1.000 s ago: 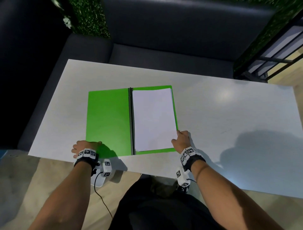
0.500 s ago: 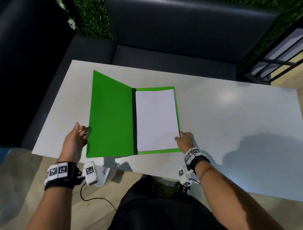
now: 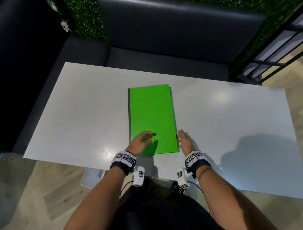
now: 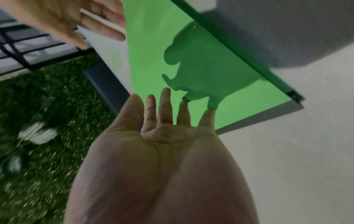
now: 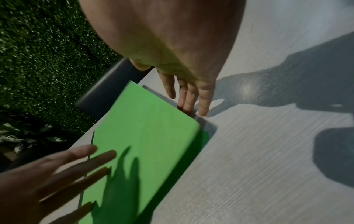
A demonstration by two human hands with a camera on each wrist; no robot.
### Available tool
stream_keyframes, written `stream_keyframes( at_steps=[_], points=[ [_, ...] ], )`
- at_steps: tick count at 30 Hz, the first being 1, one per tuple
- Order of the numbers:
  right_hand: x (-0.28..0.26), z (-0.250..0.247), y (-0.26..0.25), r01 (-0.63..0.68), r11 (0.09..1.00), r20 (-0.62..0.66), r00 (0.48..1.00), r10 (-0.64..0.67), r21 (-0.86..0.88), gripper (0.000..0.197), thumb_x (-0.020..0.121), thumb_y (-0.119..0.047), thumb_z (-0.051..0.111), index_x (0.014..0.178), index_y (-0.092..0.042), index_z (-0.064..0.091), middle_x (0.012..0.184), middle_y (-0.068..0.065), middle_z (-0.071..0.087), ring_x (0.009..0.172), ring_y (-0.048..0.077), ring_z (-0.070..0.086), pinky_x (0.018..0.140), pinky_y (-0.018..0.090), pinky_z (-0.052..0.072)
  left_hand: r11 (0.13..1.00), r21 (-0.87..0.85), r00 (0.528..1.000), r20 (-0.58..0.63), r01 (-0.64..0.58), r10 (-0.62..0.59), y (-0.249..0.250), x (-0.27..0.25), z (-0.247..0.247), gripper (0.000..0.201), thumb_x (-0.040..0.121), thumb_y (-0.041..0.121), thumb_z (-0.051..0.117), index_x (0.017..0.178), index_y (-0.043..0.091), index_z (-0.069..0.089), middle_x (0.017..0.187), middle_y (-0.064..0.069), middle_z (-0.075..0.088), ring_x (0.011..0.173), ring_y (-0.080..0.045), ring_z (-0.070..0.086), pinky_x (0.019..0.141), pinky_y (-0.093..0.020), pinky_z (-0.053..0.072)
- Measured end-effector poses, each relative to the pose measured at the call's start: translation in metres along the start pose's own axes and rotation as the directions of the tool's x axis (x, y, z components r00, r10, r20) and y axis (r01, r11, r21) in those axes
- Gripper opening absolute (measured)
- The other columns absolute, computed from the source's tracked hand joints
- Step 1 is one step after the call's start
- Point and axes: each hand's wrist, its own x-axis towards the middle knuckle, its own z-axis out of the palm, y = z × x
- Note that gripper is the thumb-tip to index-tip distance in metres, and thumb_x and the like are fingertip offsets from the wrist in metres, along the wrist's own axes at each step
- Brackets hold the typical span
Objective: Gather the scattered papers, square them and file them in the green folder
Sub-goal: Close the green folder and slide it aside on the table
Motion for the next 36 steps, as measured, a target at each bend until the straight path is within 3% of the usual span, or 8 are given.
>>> stream_keyframes(
  at_steps=[3, 7, 9, 13, 17, 20, 27, 36],
  points=[
    [0.018, 0.000, 0.018, 0.012, 0.998, 0.039, 0.999, -0.009, -0.060, 0.086, 0.080, -0.084, 0.047, 0.128, -0.015, 0.064, 0.135, 0.005, 0.064, 0.125, 0.026, 0.059, 0.110, 0.048, 0.042, 0.994, 0.106, 0.999, 0.010, 0.034, -0.035, -0.010, 0.017, 0.015, 0.033, 0.095, 0.022, 0.061, 0.128, 0.022, 0.062, 0.135, 0.007, 0.061, 0.126, -0.014, 0.054, 0.112, -0.044, 0.040],
    [-0.039, 0.003, -0.031, 0.107, 0.971, 0.071, 0.993, -0.093, -0.216, 0.045, 0.105, -0.029, 0.044, 0.140, -0.001, 0.054, 0.148, 0.014, 0.051, 0.139, 0.027, 0.047, 0.119, 0.036, 0.030, 0.910, 0.407, 0.986, -0.166, 0.083, -0.016, -0.011, 0.029, 0.041, 0.041, 0.085, 0.031, 0.066, 0.126, 0.024, 0.061, 0.136, -0.005, 0.057, 0.127, -0.025, 0.054, 0.109, -0.046, 0.043],
    [-0.042, 0.002, -0.034, 0.127, 0.966, 0.109, 0.989, -0.104, -0.227, 0.044, 0.106, -0.024, 0.042, 0.141, 0.001, 0.051, 0.150, 0.016, 0.049, 0.140, 0.027, 0.044, 0.117, 0.033, 0.029, 0.778, 0.604, 0.971, -0.237, 0.174, -0.033, -0.005, 0.029, 0.060, 0.061, 0.083, 0.048, 0.064, 0.139, 0.027, 0.049, 0.152, -0.011, 0.039, 0.142, -0.035, 0.037, 0.114, -0.056, 0.032],
    [-0.050, 0.010, -0.032, 0.089, 0.985, 0.204, 0.977, -0.057, -0.149, 0.061, 0.100, -0.047, 0.042, 0.147, -0.009, 0.045, 0.153, 0.011, 0.045, 0.142, 0.026, 0.042, 0.118, 0.037, 0.030, 0.680, 0.701, 0.975, -0.196, 0.216, -0.108, 0.004, 0.034, 0.091, 0.091, 0.079, 0.069, 0.060, 0.154, 0.043, 0.017, 0.167, -0.007, -0.009, 0.152, -0.044, -0.004, 0.111, -0.074, 0.007],
    [-0.052, 0.007, -0.021, 0.033, 0.999, 0.224, 0.974, -0.031, -0.005, 0.058, 0.104, -0.042, 0.043, 0.152, -0.010, 0.038, 0.153, 0.007, 0.045, 0.139, 0.022, 0.045, 0.107, 0.034, 0.030, 0.607, 0.755, 0.966, -0.145, 0.247, -0.213, -0.007, 0.039, 0.104, 0.099, 0.081, 0.068, 0.061, 0.154, 0.047, -0.001, 0.162, -0.008, -0.029, 0.147, -0.048, -0.024, 0.105, -0.082, -0.002],
    [-0.050, 0.001, -0.014, 0.115, 0.992, 0.215, 0.972, -0.100, -0.060, 0.096, 0.078, -0.076, 0.049, 0.151, -0.015, 0.041, 0.155, 0.002, 0.044, 0.142, 0.020, 0.042, 0.121, 0.042, 0.026, 0.603, 0.756, 0.966, -0.161, 0.253, -0.203, -0.012, 0.037, 0.098, 0.095, 0.084, 0.066, 0.057, 0.155, 0.046, -0.002, 0.161, -0.007, -0.032, 0.145, -0.048, -0.027, 0.104, -0.082, -0.003],
    [-0.040, -0.025, 0.006, 0.143, 0.988, 0.185, 0.974, -0.129, -0.063, 0.041, 0.101, -0.034, 0.051, 0.138, -0.016, 0.055, 0.145, 0.004, 0.053, 0.138, 0.024, 0.048, 0.120, 0.045, 0.030, 0.596, 0.755, 0.962, -0.213, 0.273, -0.170, -0.027, 0.031, 0.040, 0.096, 0.072, 0.078, 0.045, 0.154, 0.045, 0.007, 0.162, -0.005, -0.030, 0.147, -0.047, -0.023, 0.106, -0.080, -0.001],
    [-0.075, -0.051, 0.040, 0.221, 0.925, 0.281, 0.951, -0.133, -0.309, 0.020, 0.098, -0.014, 0.061, 0.100, -0.033, 0.069, 0.112, 0.003, 0.073, 0.107, 0.020, 0.069, 0.104, 0.038, 0.051, 0.609, 0.680, 0.911, -0.347, 0.408, -0.222, -0.065, 0.060, -0.139, 0.087, 0.076, 0.065, 0.062, 0.150, 0.048, 0.019, 0.166, 0.002, -0.018, 0.152, -0.041, -0.011, 0.110, -0.077, 0.010]
  ],
)
